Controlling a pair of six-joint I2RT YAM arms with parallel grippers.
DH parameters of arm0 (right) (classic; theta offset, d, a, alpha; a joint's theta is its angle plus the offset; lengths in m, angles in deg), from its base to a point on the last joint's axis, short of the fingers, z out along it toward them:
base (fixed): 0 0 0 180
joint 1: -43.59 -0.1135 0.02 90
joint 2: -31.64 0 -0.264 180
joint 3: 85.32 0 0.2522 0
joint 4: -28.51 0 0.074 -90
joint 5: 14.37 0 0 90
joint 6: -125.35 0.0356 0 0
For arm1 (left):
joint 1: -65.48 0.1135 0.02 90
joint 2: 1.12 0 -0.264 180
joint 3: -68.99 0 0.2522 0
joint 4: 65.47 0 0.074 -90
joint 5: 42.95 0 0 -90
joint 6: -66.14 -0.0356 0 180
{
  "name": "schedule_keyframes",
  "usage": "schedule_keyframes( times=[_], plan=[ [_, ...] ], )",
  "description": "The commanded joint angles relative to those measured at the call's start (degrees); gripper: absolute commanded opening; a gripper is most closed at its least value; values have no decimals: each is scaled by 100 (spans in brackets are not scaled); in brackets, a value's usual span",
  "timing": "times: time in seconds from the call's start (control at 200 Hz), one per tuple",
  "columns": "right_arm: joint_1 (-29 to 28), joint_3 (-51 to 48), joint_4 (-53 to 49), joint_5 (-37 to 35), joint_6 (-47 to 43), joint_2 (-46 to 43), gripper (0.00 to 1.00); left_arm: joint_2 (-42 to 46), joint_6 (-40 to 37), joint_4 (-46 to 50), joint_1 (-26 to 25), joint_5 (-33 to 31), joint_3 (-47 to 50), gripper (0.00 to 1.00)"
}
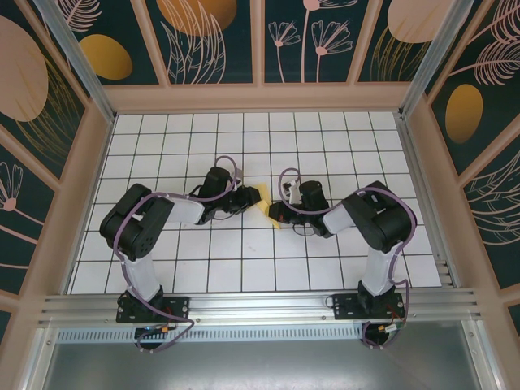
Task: Fold a paper plane with a square sheet of paper (pick it up from the middle)
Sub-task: Fold the wing for the fifth time at the center of the table.
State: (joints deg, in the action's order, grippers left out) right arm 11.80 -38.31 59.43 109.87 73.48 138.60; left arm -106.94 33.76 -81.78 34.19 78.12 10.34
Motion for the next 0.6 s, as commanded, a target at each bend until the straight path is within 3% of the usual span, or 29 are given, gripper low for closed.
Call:
schedule_keyframes(
  times=[0.0, 0.595],
  plan=[
    [177, -139, 86, 182, 266, 168, 2, -3, -87, -286, -35, 123, 85, 29],
    [252, -173, -27, 191, 98, 181, 9, -433, -120, -81, -44, 121, -246, 22]
  ],
)
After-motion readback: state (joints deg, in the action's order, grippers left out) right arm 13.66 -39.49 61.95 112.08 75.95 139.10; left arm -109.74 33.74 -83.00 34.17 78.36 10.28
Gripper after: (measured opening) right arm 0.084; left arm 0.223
